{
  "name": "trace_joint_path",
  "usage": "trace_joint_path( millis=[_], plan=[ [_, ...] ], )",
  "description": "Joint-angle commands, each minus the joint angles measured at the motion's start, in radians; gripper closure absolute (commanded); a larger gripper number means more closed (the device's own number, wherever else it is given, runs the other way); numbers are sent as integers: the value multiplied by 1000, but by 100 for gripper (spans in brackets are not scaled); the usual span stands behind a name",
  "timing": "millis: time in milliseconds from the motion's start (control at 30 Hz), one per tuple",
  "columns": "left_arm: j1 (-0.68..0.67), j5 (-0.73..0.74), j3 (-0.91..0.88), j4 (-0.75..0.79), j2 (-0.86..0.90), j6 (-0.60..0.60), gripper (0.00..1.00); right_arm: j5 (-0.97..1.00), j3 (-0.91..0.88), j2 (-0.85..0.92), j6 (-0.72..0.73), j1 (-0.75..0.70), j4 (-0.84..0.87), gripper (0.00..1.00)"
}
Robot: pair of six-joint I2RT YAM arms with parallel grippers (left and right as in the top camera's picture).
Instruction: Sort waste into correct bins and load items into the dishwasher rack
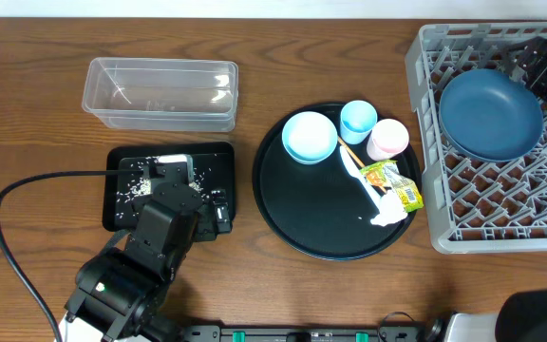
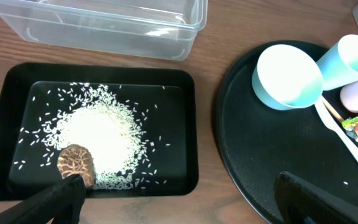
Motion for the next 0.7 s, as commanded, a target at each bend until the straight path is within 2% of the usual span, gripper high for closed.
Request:
trace_joint_path(
  millis=[0, 67, 167, 267, 467, 600, 667],
  plan=[
    [3, -16, 14, -2, -1, 6, 2, 26, 20, -9, -265, 56, -26, 1],
    [3, -16, 14, -2, -1, 6, 2, 68, 20, -5, -345, 114, -56, 1],
    [3, -16, 14, -2, -1, 6, 2, 297, 18, 7, -349, 208, -89, 2],
    [3, -16, 14, -2, -1, 6, 2, 441, 18, 45, -350, 299, -111, 1],
    [3, -16, 14, -2, -1, 6, 2, 636, 18, 136, -304, 444, -164, 1],
    [3, -16, 14, -2, -1, 6, 2, 704, 18, 203, -267, 477, -216, 1],
    [3, -16, 14, -2, -1, 6, 2, 703, 18, 237, -249, 477, -238, 7]
  ],
)
